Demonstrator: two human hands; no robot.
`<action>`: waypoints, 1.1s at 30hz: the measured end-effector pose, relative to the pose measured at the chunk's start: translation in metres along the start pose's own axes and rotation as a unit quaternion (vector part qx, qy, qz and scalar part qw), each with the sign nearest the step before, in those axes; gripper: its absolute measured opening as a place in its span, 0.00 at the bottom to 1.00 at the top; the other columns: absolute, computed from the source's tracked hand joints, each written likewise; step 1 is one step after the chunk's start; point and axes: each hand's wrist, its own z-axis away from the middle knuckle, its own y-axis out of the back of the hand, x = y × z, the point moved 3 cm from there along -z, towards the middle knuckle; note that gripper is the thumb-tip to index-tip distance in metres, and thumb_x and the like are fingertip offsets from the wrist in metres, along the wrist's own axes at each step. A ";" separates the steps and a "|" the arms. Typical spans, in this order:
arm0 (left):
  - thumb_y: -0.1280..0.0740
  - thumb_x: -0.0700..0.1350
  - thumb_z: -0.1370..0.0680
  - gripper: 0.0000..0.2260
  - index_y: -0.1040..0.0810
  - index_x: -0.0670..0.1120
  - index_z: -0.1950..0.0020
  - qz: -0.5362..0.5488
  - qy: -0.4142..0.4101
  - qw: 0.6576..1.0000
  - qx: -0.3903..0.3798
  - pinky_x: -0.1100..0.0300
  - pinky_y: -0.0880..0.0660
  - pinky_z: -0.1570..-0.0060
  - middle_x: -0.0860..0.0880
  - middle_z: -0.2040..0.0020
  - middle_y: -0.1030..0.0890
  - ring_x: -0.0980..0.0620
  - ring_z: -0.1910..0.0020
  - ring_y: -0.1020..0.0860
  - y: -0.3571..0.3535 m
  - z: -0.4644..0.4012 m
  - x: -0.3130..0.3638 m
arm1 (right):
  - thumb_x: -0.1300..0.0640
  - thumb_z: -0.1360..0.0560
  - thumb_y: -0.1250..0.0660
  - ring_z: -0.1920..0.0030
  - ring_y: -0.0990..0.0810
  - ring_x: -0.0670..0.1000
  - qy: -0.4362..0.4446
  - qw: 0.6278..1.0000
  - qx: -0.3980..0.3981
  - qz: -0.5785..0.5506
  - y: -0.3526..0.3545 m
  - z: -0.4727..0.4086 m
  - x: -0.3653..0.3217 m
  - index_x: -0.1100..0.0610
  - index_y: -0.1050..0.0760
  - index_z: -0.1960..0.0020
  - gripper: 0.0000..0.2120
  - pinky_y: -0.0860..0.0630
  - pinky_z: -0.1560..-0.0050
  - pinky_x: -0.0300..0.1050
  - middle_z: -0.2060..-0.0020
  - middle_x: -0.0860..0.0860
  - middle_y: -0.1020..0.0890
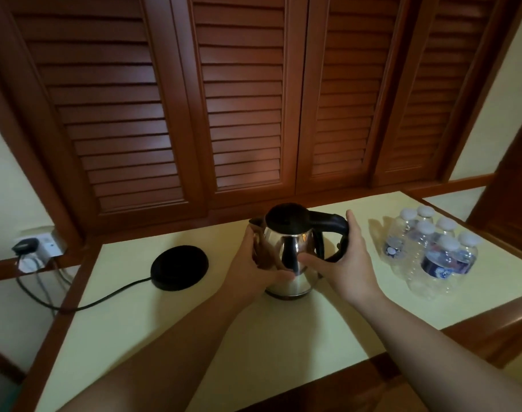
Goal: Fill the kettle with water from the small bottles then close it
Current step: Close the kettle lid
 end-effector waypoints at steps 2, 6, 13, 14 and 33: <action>0.13 0.45 0.38 0.44 0.31 0.56 0.27 -0.011 0.022 0.999 0.028 0.43 0.18 0.41 0.51 0.38 0.17 0.51 0.39 0.18 0.020 -0.002 0.000 | 0.42 0.38 0.16 0.23 0.36 0.50 0.020 1.000 -0.016 0.005 -0.017 -0.014 -0.008 0.49 0.54 0.16 0.64 0.37 0.31 0.42 0.24 0.48 0.33; 0.13 0.52 0.40 0.56 0.41 0.60 0.19 -0.037 0.046 0.996 0.068 0.53 0.20 0.37 0.57 0.31 0.21 0.56 0.33 0.22 0.069 0.002 0.007 | 0.33 0.41 0.20 0.24 0.35 0.50 0.056 0.996 -0.067 -0.015 -0.060 -0.036 -0.032 0.50 0.53 0.16 0.65 0.33 0.28 0.47 0.25 0.47 0.32; 0.14 0.43 0.36 0.38 0.31 0.55 0.34 -0.117 0.035 0.980 0.156 0.62 0.19 0.53 0.55 0.41 0.17 0.57 0.43 0.17 0.154 0.013 0.019 | 0.26 0.44 0.22 0.28 0.31 0.50 0.084 0.986 -0.137 -0.044 -0.152 -0.066 -0.067 0.49 0.44 0.19 0.63 0.28 0.30 0.52 0.27 0.49 0.30; 0.14 0.43 0.36 0.38 0.31 0.54 0.34 -0.120 0.039 0.979 0.162 0.61 0.18 0.51 0.55 0.41 0.17 0.56 0.42 0.18 0.164 0.013 0.018 | 0.31 0.42 0.19 0.27 0.32 0.50 0.088 0.984 -0.145 -0.055 -0.163 -0.067 -0.073 0.49 0.46 0.18 0.62 0.30 0.31 0.48 0.26 0.50 0.32; 0.14 0.44 0.37 0.41 0.30 0.57 0.30 -0.083 0.091 0.976 0.180 0.38 0.27 0.29 0.56 0.33 0.19 0.51 0.30 0.23 0.206 0.023 -0.005 | 0.39 0.38 0.17 0.26 0.36 0.51 0.071 0.975 -0.193 -0.087 -0.224 -0.071 -0.071 0.48 0.48 0.18 0.59 0.36 0.34 0.42 0.24 0.52 0.35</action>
